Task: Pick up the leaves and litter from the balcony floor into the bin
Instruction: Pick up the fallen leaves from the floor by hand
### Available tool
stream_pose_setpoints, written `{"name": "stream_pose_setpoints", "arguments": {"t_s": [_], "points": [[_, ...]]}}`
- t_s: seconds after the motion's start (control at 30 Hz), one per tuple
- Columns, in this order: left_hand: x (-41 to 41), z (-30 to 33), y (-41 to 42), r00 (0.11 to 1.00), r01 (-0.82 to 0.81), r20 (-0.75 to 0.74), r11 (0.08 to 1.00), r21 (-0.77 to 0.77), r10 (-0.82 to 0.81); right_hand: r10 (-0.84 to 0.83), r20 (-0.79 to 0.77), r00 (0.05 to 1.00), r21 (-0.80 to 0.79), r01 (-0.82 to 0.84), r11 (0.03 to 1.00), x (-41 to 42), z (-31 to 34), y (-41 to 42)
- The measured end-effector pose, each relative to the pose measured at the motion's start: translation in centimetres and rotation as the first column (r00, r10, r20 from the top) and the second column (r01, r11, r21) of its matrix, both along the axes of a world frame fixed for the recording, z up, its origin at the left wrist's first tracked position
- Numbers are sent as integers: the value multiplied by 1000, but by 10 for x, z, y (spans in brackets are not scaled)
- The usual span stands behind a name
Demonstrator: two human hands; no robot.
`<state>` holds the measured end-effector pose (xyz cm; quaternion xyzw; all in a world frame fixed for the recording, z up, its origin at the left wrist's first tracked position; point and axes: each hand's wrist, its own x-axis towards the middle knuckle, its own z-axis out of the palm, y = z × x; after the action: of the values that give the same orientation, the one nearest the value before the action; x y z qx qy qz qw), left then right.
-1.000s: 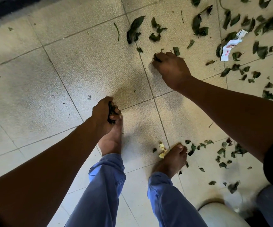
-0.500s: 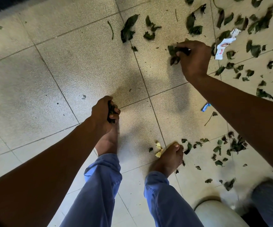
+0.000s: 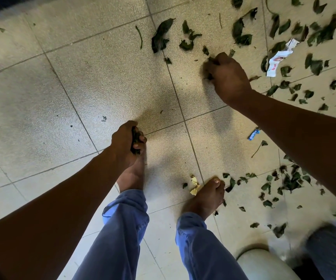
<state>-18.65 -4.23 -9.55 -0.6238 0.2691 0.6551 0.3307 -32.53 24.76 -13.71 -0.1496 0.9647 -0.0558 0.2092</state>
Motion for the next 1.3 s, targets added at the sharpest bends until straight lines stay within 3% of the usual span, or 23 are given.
{"name": "stream_pose_setpoints", "arguments": {"t_s": [0.23,0.3,0.37,0.43,0.5,0.53,0.57,0.6,0.67,0.73,0.8,0.87,0.97,1.17,1.23,1.3], "points": [[-9,3,-3,1000,2,-3,1000,-17,-2,21,-50,999,31,-20,999,10,-4,-1],[-11,5,-4,1000,-5,0,1000,0,5,-64,-52,997,11,65,998,11,-2,-4],[-13,8,-5,1000,4,-7,1000,19,-4,-272,-24,962,-38,271,962,12,2,-8],[-13,14,-4,1000,15,-14,999,47,-14,-559,122,820,-163,572,804,15,9,-16],[-16,23,1,1000,20,-23,996,87,-18,-695,511,506,-296,863,411,22,32,-33],[-18,28,6,999,18,-31,994,107,-15,-628,678,382,-306,923,231,29,48,-42],[-20,35,11,999,11,-37,992,129,-6,-511,797,322,-295,946,136,37,71,-52],[-21,40,16,999,-1,-42,989,145,7,-381,876,297,-279,955,104,46,94,-62],[-24,53,26,997,-28,-60,987,158,38,-188,927,324,-310,945,105,66,140,-82],[-24,67,35,994,-40,-91,991,131,52,-157,898,412,-399,911,108,87,177,-101],[-24,87,44,993,-65,-88,991,113,75,-276,802,530,-498,848,183,105,209,-118],[-28,114,51,987,-127,-85,982,140,139,-446,597,667,-568,744,352,116,232,-130],[-35,179,56,937,-289,-129,927,240,325,-524,310,793,-634,583,508,116,264,-148],[-44,262,37,822,-451,-224,838,306,524,-494,39,869,-669,390,633,97,321,-188],[-54,293,25,821,-420,-288,864,279,493,-506,39,861,-686,391,614,90,344,-199],[-60,325,10,785,-464,-285,826,319,551,-529,91,844,-718,424,552,86,371,-215]]}}
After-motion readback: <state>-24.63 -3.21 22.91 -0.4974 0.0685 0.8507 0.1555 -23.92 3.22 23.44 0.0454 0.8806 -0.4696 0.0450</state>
